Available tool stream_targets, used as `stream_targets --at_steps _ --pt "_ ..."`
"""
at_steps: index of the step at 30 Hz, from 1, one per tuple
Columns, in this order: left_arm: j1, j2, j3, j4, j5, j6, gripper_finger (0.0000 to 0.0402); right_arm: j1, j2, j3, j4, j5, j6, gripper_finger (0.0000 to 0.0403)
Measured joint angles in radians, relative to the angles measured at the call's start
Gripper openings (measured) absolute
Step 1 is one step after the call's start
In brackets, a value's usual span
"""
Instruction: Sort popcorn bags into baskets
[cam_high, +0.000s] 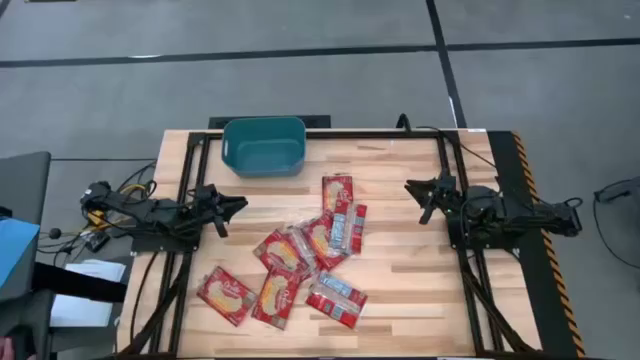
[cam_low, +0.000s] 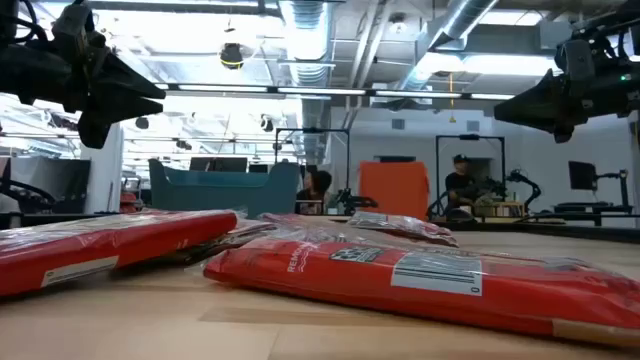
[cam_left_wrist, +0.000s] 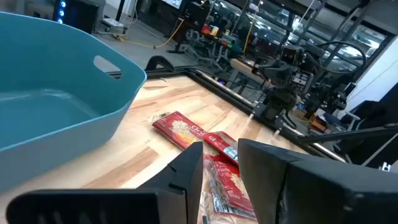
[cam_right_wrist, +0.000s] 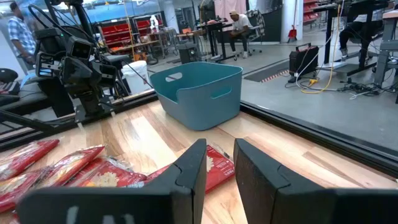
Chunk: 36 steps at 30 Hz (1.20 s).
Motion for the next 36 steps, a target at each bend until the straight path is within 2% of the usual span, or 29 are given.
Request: stream_targets --at_steps 26,33,36 --pt "0.000 0.000 0.000 0.000 0.000 0.000 0.0090 0.000 0.000 0.000 0.004 0.000 0.000 0.0108" --pt "0.000 0.000 0.000 0.000 0.000 -0.006 0.0090 0.000 -0.003 -0.005 0.145 0.005 0.040 0.0108" --pt "0.000 0.000 0.000 0.025 -0.016 -0.097 0.0090 0.000 -0.003 -0.004 0.195 0.007 0.041 0.0108"
